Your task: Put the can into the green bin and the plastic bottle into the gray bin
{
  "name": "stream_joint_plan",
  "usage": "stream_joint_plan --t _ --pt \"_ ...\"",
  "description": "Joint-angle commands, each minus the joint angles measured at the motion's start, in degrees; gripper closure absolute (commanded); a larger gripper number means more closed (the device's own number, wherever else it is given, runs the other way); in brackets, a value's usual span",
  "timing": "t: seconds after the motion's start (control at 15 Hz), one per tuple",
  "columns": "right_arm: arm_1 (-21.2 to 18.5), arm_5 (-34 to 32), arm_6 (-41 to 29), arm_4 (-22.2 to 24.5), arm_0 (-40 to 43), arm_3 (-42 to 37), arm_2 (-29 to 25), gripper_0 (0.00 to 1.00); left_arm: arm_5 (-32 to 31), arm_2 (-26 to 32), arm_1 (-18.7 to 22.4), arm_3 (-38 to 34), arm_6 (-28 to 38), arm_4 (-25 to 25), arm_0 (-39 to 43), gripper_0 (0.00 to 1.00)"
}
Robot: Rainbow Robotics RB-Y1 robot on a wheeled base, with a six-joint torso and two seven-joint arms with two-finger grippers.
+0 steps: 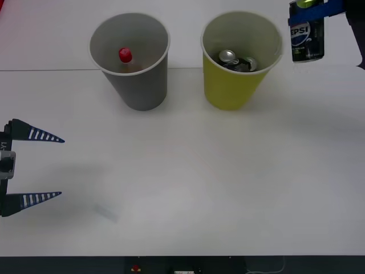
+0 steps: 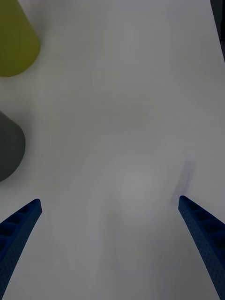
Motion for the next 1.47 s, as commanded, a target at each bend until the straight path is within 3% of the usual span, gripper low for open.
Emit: stream_joint_plan --t 0.07,0.33,0.6,0.67,0.8,0.87,0.93,1.13,1.47 --pt "4.07 0.01 0.08 6.37 -6.23 5.92 3.70 1.00 0.00 0.00 0.00 0.00 0.00 0.00 0.00 0.00" --pt "11.63 0.01 0.08 16.56 -12.56 13.30 5.63 1.00 0.00 0.00 0.00 0.00 0.00 0.00 0.00 0.00" --pt "16.64 0.01 0.26 23.15 -15.11 16.82 5.81 1.00 0.00 0.00 0.00 0.00 0.00 0.00 0.00 0.00" --pt "16.99 0.01 0.87 23.15 -15.46 17.52 5.81 0.93 0.00 0.00 0.00 0.00 0.00 0.00 0.00 0.00" --pt "17.17 0.45 4.39 21.13 -15.63 18.49 5.72 0.45 0.00 0.00 0.00 0.00 0.00 0.00 0.00 0.00" --pt "17.17 0.80 5.71 20.25 -15.63 18.57 5.72 0.27 0.00 0.00 0.00 0.00 0.00 0.00 0.00 0.00" --pt "17.08 0.80 6.94 19.46 -15.63 18.57 5.72 0.00 0.00 0.00 0.00 0.00 0.00 0.00 0.00 0.00" --pt "16.11 1.33 10.98 16.38 -15.28 18.49 5.72 0.00 0.00 0.00 0.00 0.00 0.00 0.00 0.00 0.00" --pt "10.75 1.42 19.16 3.11 -10.89 16.55 5.72 0.00 0.00 0.00 0.00 0.00 0.00 0.00 0.00 0.00"
